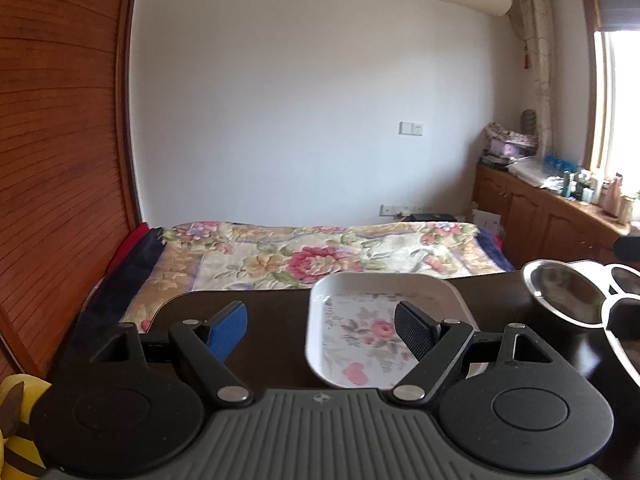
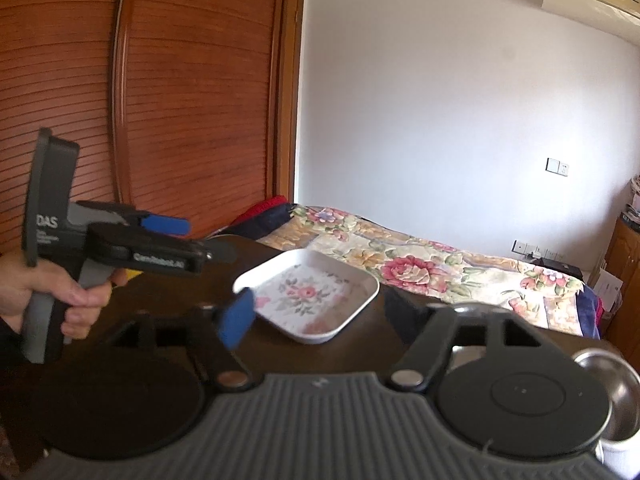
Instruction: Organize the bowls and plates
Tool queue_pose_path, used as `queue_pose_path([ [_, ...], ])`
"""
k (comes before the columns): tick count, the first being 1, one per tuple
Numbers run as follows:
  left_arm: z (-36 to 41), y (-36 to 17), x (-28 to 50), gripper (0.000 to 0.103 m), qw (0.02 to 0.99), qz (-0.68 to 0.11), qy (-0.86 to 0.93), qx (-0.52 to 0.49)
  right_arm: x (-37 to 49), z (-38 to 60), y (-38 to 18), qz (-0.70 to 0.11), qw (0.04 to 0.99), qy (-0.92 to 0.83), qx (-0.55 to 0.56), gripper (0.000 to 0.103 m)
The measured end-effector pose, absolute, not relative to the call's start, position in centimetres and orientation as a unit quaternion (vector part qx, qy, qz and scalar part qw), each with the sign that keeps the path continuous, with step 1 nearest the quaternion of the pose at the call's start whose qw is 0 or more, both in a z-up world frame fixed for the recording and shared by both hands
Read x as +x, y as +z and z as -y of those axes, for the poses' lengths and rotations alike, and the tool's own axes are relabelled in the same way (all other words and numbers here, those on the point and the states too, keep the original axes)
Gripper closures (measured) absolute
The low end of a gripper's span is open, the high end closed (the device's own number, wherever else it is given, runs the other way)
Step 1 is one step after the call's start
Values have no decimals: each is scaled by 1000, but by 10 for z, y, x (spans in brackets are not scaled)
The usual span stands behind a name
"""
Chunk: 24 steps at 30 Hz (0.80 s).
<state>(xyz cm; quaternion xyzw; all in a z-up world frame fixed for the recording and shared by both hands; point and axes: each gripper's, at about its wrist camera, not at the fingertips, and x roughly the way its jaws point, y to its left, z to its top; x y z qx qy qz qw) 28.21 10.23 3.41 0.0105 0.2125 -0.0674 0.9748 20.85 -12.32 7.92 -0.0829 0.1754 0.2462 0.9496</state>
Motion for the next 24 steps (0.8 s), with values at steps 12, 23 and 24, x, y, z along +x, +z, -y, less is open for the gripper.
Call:
queue_pose_path([
  [12, -105, 12, 302, 12, 970, -236, -58, -1, 271, 112, 75, -245, 937, 243, -61, 16],
  [23, -106, 3, 309, 23, 963, -261, -61, -14, 311, 99, 64, -318, 913, 249, -56, 16],
  [24, -106, 3, 309, 23, 963, -261, -61, -14, 314, 98, 62, -327, 910, 250, -55, 16],
])
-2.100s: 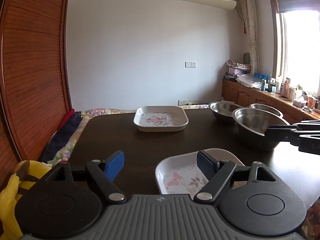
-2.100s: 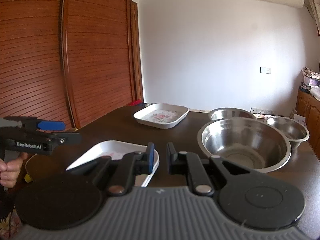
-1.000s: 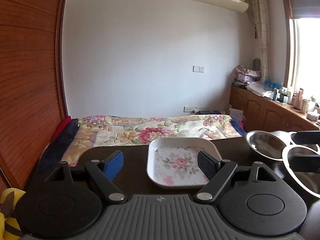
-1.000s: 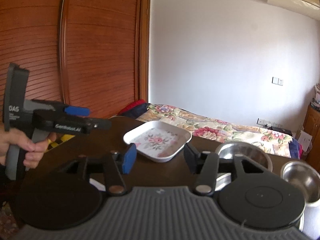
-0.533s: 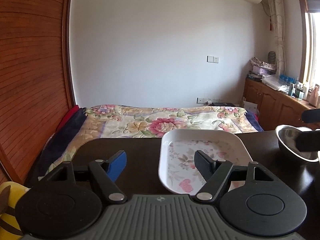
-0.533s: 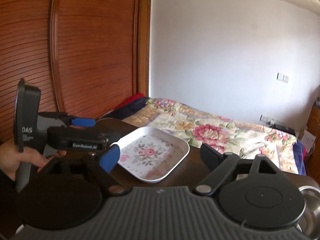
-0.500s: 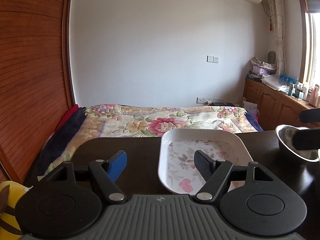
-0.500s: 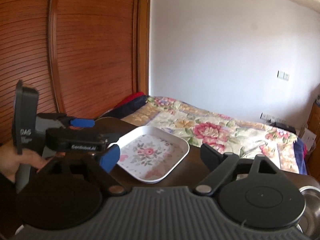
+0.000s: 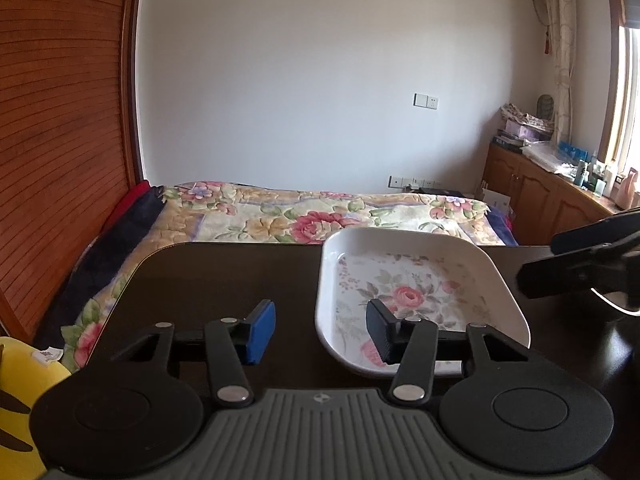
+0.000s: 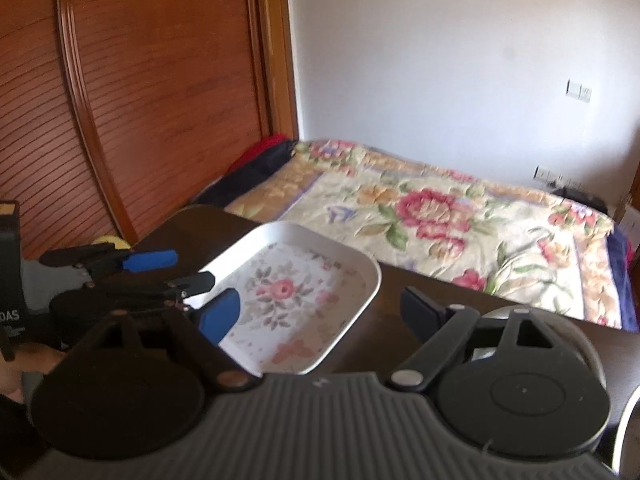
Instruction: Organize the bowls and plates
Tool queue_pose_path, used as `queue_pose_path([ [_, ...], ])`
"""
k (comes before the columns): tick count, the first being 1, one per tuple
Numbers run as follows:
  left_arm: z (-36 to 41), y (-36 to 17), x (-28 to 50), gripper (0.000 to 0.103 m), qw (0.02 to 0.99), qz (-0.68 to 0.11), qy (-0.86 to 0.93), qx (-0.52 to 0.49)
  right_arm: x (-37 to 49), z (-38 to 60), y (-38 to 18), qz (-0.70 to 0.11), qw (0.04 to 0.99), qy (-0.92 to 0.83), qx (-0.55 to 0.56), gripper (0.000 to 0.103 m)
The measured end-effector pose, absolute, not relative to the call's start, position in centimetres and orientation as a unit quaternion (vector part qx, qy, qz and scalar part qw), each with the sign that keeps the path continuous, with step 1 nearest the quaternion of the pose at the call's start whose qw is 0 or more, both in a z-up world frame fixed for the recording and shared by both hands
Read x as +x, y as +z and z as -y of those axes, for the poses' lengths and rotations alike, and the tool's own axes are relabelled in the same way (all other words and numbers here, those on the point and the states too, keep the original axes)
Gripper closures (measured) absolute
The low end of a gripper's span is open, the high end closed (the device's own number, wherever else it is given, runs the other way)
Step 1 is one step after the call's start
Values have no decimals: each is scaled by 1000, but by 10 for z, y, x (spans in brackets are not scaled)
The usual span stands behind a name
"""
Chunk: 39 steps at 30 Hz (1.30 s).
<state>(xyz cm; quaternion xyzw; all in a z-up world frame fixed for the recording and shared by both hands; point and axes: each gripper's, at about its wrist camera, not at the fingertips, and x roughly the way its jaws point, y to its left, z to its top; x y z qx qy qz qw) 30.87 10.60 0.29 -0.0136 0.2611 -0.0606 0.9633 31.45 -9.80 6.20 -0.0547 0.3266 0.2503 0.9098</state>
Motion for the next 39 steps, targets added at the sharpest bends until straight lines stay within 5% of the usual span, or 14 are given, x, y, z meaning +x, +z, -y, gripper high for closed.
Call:
queue_pose_path([
  [10, -108, -3, 313, 31, 958, -278, -66, -20, 335, 94, 50, -370, 898, 236, -35, 19],
  [17, -109, -6, 313, 34, 955, -286, -69, -25, 342, 83, 39, -401, 884, 236, -53, 39],
  [29, -110, -7, 317, 47, 950, -299, -77, -36, 351, 78, 33, -436, 868, 234, -52, 41],
  [31, -109, -7, 316, 48, 951, -298, -70, -33, 352, 77, 32, -439, 868, 228, -55, 48],
  [34, -110, -5, 316, 48, 951, -300, -63, -41, 354, 77, 30, -445, 867, 215, -58, 75],
  [39, -112, -1, 314, 48, 949, -306, -57, -44, 346, 77, 29, -442, 866, 225, -59, 79],
])
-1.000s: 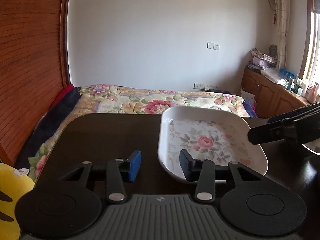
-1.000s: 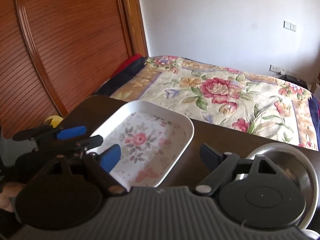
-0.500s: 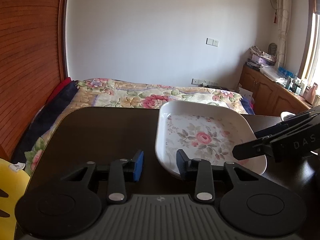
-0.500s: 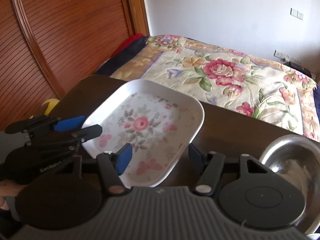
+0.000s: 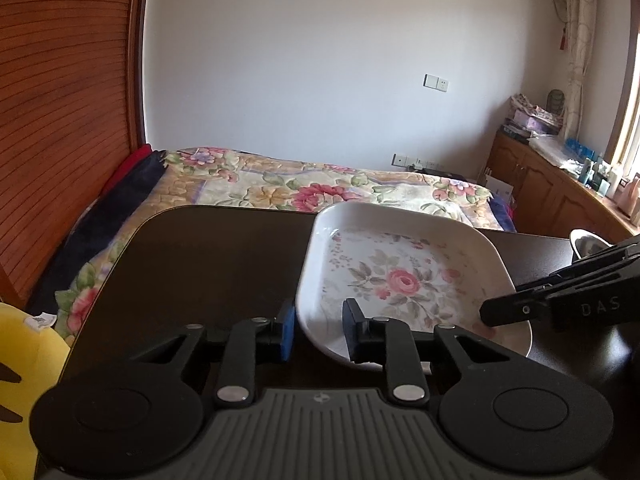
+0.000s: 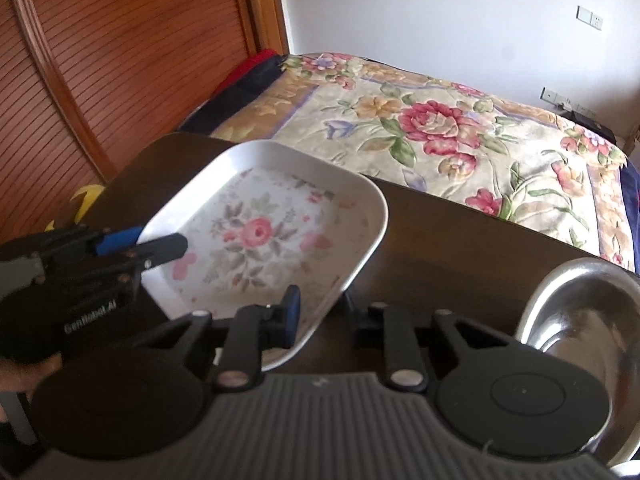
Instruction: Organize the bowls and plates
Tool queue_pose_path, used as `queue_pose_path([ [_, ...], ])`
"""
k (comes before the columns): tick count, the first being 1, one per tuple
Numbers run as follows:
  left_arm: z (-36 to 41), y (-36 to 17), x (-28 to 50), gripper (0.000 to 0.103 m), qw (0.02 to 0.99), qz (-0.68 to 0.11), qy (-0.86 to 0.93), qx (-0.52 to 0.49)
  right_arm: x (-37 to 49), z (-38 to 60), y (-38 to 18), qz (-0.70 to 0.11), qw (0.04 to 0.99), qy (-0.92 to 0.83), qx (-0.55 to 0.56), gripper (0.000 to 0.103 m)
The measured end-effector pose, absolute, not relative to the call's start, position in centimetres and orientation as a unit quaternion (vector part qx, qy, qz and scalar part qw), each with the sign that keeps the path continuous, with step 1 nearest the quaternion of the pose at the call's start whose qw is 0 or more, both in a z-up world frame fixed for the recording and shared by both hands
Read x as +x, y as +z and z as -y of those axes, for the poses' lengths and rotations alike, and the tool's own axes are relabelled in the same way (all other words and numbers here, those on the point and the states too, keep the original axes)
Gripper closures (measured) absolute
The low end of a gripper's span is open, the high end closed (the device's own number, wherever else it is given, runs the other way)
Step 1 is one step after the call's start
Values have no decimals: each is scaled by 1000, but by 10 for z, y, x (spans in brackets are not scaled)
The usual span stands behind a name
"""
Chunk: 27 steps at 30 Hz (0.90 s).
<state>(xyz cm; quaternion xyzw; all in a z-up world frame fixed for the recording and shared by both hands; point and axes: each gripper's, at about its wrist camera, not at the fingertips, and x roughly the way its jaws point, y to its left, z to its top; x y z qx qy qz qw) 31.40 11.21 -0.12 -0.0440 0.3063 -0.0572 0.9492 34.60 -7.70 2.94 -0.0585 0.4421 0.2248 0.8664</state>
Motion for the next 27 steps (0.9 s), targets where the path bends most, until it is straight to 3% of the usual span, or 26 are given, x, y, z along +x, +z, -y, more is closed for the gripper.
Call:
queue_pose_path([
  [27, -95, 48, 223, 48, 964, -256, -73, -27, 287, 114, 58, -366, 897, 247, -6, 89],
])
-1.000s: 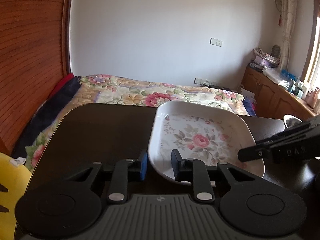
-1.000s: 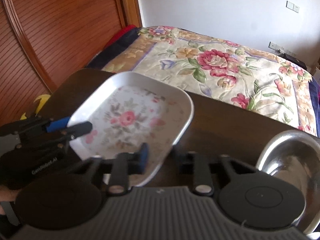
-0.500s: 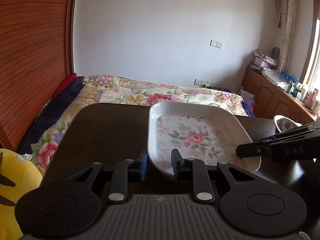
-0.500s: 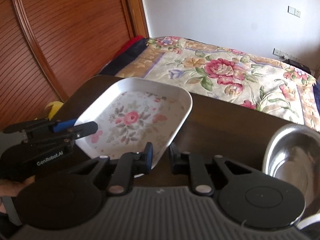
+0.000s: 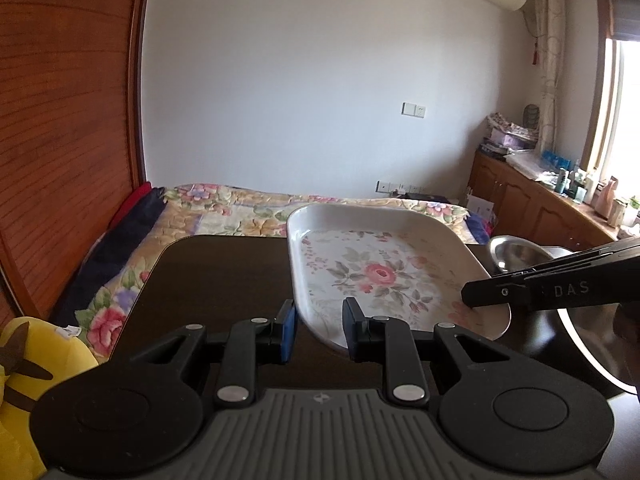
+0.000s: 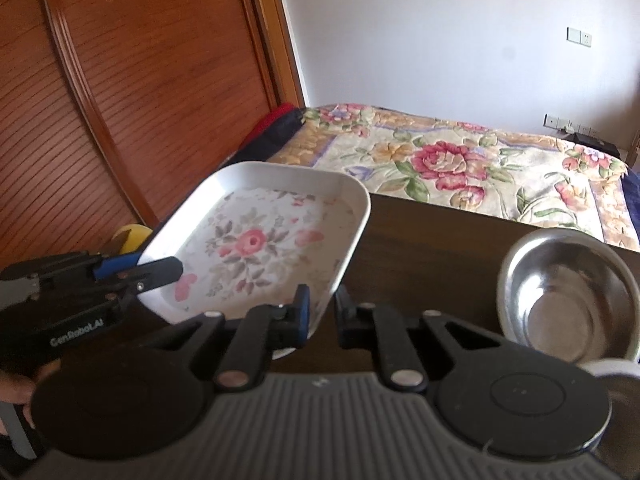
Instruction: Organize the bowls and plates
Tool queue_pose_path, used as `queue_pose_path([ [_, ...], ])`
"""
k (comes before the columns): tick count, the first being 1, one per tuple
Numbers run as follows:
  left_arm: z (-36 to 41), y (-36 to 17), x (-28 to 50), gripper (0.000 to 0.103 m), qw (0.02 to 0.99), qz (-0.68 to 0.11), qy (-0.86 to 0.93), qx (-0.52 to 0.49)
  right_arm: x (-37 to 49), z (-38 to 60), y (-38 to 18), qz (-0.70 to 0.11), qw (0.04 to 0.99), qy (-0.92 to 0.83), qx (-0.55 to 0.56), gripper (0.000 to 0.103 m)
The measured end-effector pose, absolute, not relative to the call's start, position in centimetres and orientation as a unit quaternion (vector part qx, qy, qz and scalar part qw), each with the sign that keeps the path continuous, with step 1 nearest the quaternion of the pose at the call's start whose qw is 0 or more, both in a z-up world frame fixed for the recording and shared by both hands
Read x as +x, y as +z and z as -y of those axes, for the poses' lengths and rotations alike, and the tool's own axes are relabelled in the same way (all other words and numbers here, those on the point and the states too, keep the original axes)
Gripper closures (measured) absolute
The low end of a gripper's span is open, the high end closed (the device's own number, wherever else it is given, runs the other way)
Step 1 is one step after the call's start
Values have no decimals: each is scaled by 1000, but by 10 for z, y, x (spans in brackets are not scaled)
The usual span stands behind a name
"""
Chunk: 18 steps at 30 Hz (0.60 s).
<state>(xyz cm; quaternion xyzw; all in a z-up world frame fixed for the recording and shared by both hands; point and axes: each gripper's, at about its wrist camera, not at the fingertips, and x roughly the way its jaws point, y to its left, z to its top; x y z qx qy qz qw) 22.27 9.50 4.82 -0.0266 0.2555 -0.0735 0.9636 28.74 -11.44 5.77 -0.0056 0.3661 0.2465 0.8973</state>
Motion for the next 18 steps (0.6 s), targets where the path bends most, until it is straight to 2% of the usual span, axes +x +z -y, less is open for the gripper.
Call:
queue_pose_path([
  [18, -81, 50, 127, 48, 970, -224, -95, -11, 210, 144, 64, -335, 910, 244, 14, 90],
])
